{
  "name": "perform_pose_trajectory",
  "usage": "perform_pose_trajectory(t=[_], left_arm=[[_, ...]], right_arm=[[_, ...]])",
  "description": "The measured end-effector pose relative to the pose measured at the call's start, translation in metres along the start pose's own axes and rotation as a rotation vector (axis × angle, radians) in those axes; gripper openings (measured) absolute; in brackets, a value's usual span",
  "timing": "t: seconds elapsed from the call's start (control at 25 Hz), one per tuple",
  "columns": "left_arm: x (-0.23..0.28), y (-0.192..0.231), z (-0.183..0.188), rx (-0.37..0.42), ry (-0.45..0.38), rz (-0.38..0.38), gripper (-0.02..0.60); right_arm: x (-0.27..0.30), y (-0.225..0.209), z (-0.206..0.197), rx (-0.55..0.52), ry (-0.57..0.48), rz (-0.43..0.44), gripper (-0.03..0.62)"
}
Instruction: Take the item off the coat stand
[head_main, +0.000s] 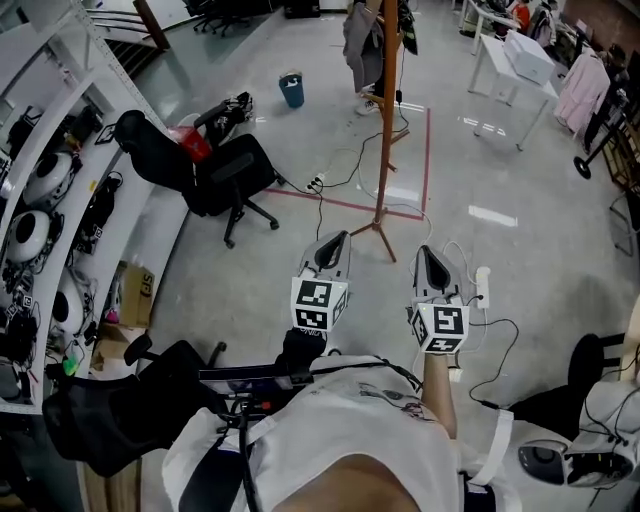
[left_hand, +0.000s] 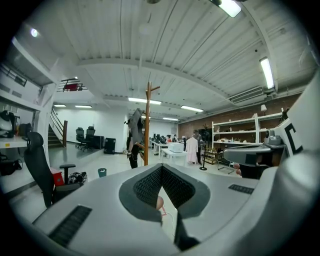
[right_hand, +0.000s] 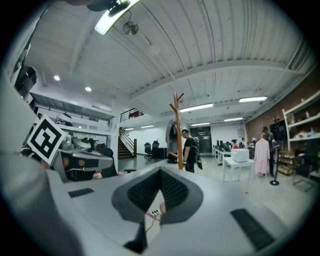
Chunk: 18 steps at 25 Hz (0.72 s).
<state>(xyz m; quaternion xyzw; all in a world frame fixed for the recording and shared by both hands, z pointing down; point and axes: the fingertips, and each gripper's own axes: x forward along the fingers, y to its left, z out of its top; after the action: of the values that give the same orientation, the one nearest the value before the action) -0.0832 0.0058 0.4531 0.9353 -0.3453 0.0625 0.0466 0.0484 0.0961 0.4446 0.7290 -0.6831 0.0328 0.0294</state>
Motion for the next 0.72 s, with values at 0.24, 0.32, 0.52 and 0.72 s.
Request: perform_pose_trajectory(t=[0.24,0.32,0.52,0.72], left_arm=[[0.005,-0.001,0.0,-0.001,0.001,0.014,0.003],[0.007,0.0,0.0,0.002,0.002,0.024,0.003],[0.014,0.0,0.003,-0.004,-0.001,0.048,0.003],[0.023,-0.009,-0.006,0.058,0.031,0.097,0.003]], right_arm=[[0.003,-0.008,-0.006,0.062,0.007,0.015,0.005],[0.003,-0.009,-0.006,0.098,0.009,0.025,0.005],[0.0,-0.009,-0.007,0.102,0.017,0.069,0.005],[-0.008,-0.023,-0.028,0.115,0.066,0.097,0.005]])
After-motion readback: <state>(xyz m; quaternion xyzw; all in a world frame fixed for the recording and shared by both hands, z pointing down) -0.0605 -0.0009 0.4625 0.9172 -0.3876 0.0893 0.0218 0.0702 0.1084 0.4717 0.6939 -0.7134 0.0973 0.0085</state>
